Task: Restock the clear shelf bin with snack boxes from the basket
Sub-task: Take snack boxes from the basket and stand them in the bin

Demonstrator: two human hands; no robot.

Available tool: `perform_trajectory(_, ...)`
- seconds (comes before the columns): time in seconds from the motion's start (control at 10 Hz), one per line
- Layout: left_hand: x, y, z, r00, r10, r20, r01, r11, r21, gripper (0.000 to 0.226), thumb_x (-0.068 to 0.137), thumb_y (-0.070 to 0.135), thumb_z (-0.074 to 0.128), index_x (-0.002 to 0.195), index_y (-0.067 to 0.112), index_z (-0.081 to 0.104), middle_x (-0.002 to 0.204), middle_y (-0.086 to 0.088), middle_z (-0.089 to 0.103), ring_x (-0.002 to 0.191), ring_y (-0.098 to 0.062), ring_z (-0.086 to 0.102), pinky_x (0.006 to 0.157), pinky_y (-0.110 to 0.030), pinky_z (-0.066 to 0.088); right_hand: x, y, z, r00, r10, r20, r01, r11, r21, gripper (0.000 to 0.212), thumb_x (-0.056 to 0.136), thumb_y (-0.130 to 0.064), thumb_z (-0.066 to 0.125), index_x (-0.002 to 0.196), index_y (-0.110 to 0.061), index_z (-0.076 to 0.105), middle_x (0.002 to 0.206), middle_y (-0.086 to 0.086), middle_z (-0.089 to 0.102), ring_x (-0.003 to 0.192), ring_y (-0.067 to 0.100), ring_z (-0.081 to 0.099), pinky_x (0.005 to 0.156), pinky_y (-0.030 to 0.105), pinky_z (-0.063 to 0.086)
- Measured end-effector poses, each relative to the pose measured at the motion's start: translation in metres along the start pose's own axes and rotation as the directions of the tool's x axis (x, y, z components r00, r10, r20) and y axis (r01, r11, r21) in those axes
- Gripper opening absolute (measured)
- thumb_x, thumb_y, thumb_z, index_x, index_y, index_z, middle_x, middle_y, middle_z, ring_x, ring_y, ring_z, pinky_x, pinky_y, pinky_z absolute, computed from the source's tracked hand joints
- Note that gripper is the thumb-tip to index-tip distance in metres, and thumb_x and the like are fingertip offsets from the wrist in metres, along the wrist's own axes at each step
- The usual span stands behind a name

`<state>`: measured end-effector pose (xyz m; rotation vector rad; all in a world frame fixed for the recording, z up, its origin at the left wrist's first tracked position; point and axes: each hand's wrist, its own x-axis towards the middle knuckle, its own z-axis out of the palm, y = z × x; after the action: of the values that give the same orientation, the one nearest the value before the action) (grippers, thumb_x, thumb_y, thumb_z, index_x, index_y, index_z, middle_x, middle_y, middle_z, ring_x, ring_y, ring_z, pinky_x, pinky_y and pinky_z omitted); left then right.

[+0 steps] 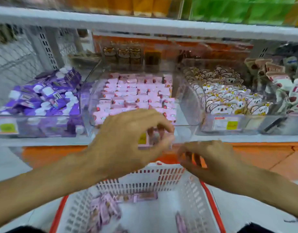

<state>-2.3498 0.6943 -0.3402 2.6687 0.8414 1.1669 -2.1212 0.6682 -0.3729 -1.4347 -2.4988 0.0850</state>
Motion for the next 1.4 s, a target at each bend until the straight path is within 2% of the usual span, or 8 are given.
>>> perform_trajectory(0.2,-0.147,-0.025,0.066,0.617,-0.384,0.687,0.280,0.923,0.264,0.025,0.091,0.046,0.046,0.112,0.037,0.055,0.113,0.019,0.060,0.095,-0.003,0.056,0.069,-0.018,0.039,-0.016,0.009,0.158,0.639,0.103,0.762,0.049,0.983,-0.174,0.035,0.097,-0.033,0.046,0.129,-0.021,0.050,0.131,0.005,0.055,0.120,0.026,0.051,0.096,0.033,0.039)
perform_trajectory(0.3,-0.209,-0.069,0.111,0.254,-0.567,0.784,0.544,0.754,0.369,0.028,0.095,0.025,0.048,0.122,0.024,0.057,0.128,0.007,0.056,0.113,-0.014,0.055,0.089,-0.025,0.043,-0.031,0.015,0.230,0.576,0.210,0.790,-0.120,0.978,-0.173,0.037,0.099,-0.030,0.044,0.134,-0.017,0.047,0.140,0.009,0.048,0.125,0.028,0.047,0.101,0.035,0.037)
perform_trajectory(0.5,-0.295,-0.094,0.182,-0.023,-0.710,0.704,0.761,0.444,0.472,0.031,0.093,0.017,0.052,0.123,0.015,0.049,0.134,-0.007,0.052,0.122,-0.023,0.049,0.096,-0.029,0.042,-0.088,0.010,0.314,0.511,0.239,0.826,-0.389,0.921,-0.026,0.050,0.094,-0.033,0.054,0.140,-0.020,0.038,0.143,0.005,0.041,0.130,0.020,0.043,0.104,0.029,0.031)
perform_trajectory(0.7,-0.322,-0.096,0.218,0.012,-0.758,0.652,0.647,0.503,0.573,0.043,0.090,0.026,0.053,0.130,0.016,0.041,0.129,-0.001,0.054,0.126,-0.022,0.046,0.117,-0.050,0.008,-0.109,0.003,0.344,0.583,0.282,0.762,-0.413,0.910,-0.020,0.034,0.093,-0.040,0.051,0.120,-0.019,0.055,0.125,0.005,0.056,0.116,0.021,0.053,0.094,0.028,0.036)
perform_trajectory(0.9,-0.319,-0.096,0.223,0.100,-0.805,0.585,0.896,0.328,0.298,0.031,0.086,0.021,0.061,0.116,0.017,0.053,0.109,-0.002,0.061,0.107,-0.023,0.058,0.090,-0.031,0.044,-0.093,0.001,0.356,0.592,0.480,0.647,-0.680,0.729,0.081,0.026,0.099,-0.020,0.041,0.117,-0.009,0.055,0.118,0.010,0.061,0.109,0.023,0.057,0.086,0.029,0.039)
perform_trajectory(1.1,-0.282,-0.078,0.211,0.039,-0.836,0.548,0.986,-0.056,-0.156,0.043,0.083,0.021,0.070,0.120,0.013,0.049,0.111,-0.004,0.056,0.091,-0.015,0.057,0.072,-0.020,0.045,-0.053,-0.012,0.311,0.308,0.361,0.880,-0.862,-0.286,0.419,0.018,0.098,-0.014,0.040,0.098,-0.010,0.058,0.082,0.006,0.056,0.071,0.017,0.054,0.063,0.025,0.046)
perform_trajectory(1.3,-0.223,-0.068,0.151,0.149,-0.509,0.848,0.829,-0.403,-0.388,0.039,0.074,0.053,0.067,0.109,0.041,0.055,0.110,0.015,0.064,0.102,-0.009,0.063,0.081,-0.028,0.049,-0.017,-0.010,0.213,0.458,0.068,0.886,-0.836,-0.305,0.456,0.040,0.099,-0.023,0.024,0.117,-0.002,0.053,0.079,0.009,0.054,0.066,0.019,0.053,0.063,0.028,0.049)
perform_trajectory(1.4,-0.192,-0.064,0.117,0.233,-0.424,0.875,0.892,-0.265,-0.366,0.052,0.074,0.064,0.063,0.121,0.044,0.051,0.105,0.009,0.072,0.085,-0.009,0.069,0.074,-0.027,0.055,-0.009,0.000,0.161,0.569,0.107,0.815,-0.812,-0.083,0.578,0.026,0.101,-0.023,0.029,0.114,-0.019,0.051,0.093,0.001,0.051,0.076,0.005,0.050,0.080,0.033,0.049)
